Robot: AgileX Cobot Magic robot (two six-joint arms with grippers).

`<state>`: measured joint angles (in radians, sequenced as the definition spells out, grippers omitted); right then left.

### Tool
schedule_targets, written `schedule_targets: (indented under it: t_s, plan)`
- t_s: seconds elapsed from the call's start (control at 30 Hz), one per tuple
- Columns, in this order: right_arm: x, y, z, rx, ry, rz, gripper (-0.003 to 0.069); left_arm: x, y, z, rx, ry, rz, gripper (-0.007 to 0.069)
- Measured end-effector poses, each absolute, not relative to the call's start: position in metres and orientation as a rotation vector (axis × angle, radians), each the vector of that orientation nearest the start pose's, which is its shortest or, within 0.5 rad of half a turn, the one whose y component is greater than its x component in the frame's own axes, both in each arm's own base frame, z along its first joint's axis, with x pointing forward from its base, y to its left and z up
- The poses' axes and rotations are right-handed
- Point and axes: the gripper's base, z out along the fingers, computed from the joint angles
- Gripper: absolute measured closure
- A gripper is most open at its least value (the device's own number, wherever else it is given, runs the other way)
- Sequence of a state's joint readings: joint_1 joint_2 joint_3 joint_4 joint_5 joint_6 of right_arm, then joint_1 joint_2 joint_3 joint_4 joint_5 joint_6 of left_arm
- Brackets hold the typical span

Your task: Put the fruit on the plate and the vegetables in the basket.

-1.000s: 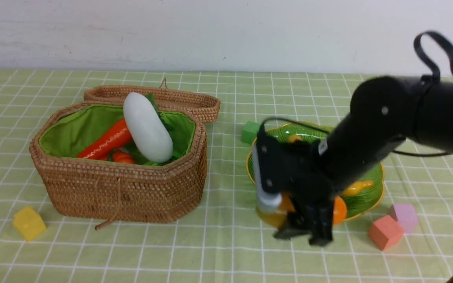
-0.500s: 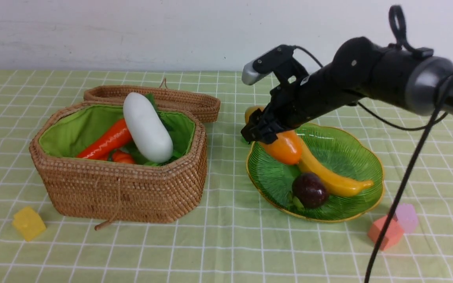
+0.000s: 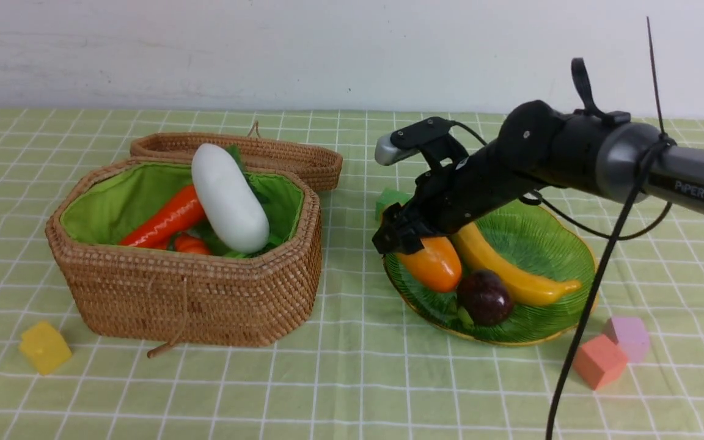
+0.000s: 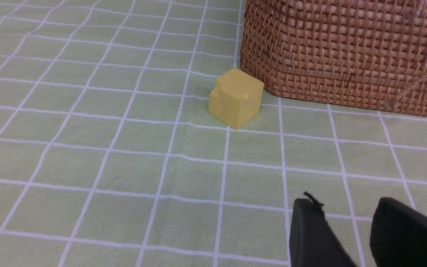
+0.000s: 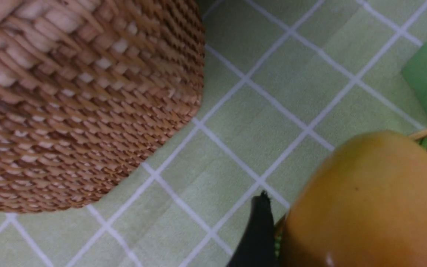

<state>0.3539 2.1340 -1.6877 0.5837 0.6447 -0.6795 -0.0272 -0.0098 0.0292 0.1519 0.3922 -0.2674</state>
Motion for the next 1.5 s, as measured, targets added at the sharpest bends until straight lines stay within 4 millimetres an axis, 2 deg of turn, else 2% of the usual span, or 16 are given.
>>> schedule_targets:
  t_s: [0.13,0.33,0.37,0.43,0.57,0.6,0.63,0.7,0.77,0.93,0.97,1.03,1.13,1.17,1.37,1.5]
  plan:
    - [0.432,0.181,0.227,-0.842,2.347,0.468,-0.0015,0.052,0.004,0.169,-0.134,1.886,-0.050,0.0386]
    - [0.412,0.153,0.282,-0.908,2.322,0.416,0.0026,0.052,0.004,0.169,-0.134,1.886,-0.050,0.0386]
    - [0.399,0.141,0.306,-0.930,2.317,0.404,0.0070,0.052,0.004,0.169,-0.134,1.886,-0.050,0.0386]
    - [0.382,0.126,0.333,-0.929,2.325,0.386,0.0141,0.052,0.004,0.169,-0.134,1.886,-0.050,0.0386]
    - [0.356,0.098,0.365,-0.832,2.405,0.332,0.0270,0.052,0.004,0.169,-0.134,1.886,-0.050,0.0386]
    - [0.342,0.079,0.381,-0.735,2.434,0.265,0.0370,0.052,0.004,0.169,-0.134,1.886,-0.050,0.0386]
    - [0.338,0.076,0.386,-0.713,2.432,0.258,0.0393,0.052,0.004,0.169,-0.134,1.886,-0.050,0.0386]
    - [0.313,0.055,0.403,-0.594,2.431,0.179,0.0520,0.052,0.004,0.169,-0.134,1.886,-0.050,0.0386]
    - [0.276,0.038,0.416,-0.505,2.409,0.142,0.0638,0.052,0.004,0.169,-0.134,1.886,-0.050,0.0386]
    - [0.214,0.027,0.407,-0.416,2.372,0.133,0.0676,0.052,0.004,0.169,-0.134,1.886,-0.050,0.0386]
    - [0.190,0.025,0.397,-0.364,2.336,0.132,0.0676,0.052,0.004,0.169,-0.134,1.886,-0.050,0.0386]
    - [0.162,0.022,0.381,-0.318,2.269,0.128,0.0676,0.052,0.004,0.169,-0.134,1.886,-0.050,0.0386]
    - [0.131,0.020,0.357,-0.268,2.158,0.123,0.0677,0.052,0.004,0.169,-0.134,1.886,-0.050,0.0386]
    - [0.120,0.019,0.340,-0.238,2.108,0.129,0.0677,0.052,0.004,0.169,-0.134,1.886,-0.050,0.0386]
    - [0.088,0.016,0.286,-0.160,1.957,0.139,0.0677,0.052,0.004,0.169,-0.134,1.886,-0.050,0.0386]
    - [0.089,0.015,0.283,-0.137,1.916,0.135,0.0677,0.052,0.004,0.169,-0.134,1.886,-0.050,0.0386]
